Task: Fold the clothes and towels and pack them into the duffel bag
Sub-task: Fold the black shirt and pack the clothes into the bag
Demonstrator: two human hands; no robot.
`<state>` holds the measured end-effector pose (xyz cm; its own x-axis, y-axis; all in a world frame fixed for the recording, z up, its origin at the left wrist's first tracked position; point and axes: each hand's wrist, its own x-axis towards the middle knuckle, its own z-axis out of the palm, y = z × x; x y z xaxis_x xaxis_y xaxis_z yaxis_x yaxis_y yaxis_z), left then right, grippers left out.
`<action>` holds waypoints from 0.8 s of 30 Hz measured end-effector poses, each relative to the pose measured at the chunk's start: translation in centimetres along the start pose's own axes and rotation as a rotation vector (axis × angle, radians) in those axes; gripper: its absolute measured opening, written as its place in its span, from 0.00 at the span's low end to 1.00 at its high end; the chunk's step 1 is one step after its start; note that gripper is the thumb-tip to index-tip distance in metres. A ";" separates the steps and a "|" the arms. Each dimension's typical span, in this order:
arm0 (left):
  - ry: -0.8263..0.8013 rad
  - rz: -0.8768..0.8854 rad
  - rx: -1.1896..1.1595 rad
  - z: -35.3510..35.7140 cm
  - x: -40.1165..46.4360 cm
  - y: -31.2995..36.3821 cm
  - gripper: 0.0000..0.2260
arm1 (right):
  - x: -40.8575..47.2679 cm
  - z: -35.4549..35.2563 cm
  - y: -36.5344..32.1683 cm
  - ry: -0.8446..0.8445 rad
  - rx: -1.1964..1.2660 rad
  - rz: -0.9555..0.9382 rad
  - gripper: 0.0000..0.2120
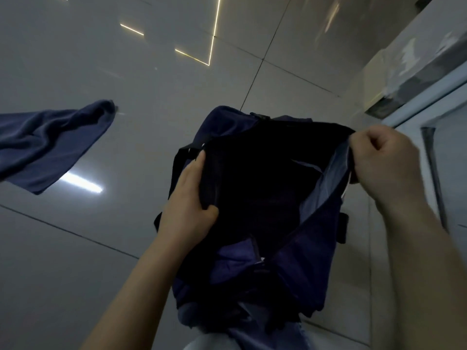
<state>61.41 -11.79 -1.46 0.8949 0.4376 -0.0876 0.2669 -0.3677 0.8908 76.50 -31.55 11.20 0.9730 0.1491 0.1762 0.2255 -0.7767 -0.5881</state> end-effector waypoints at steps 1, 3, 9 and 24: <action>-0.003 -0.014 0.015 -0.1 0.9 -0.3 0.44 | 0.3 0.7 0.3 -0.019 -0.016 0.007 0.14; -0.025 -0.076 0.011 -0.1 2.7 -1.6 0.44 | 0.9 2.4 1.4 -0.049 -0.030 0.058 0.15; -0.130 -0.139 0.006 0.7 4.0 -5.2 0.42 | 2.0 5.9 4.2 -0.111 0.155 0.286 0.14; -0.398 -0.141 -0.074 14.1 1.8 0.3 0.42 | -0.3 -0.1 10.8 0.081 0.492 0.605 0.11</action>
<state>68.13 -22.72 -7.64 0.9234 0.1237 -0.3633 0.3834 -0.2602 0.8861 78.69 -40.04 4.85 0.9312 -0.2736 -0.2409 -0.3289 -0.3457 -0.8788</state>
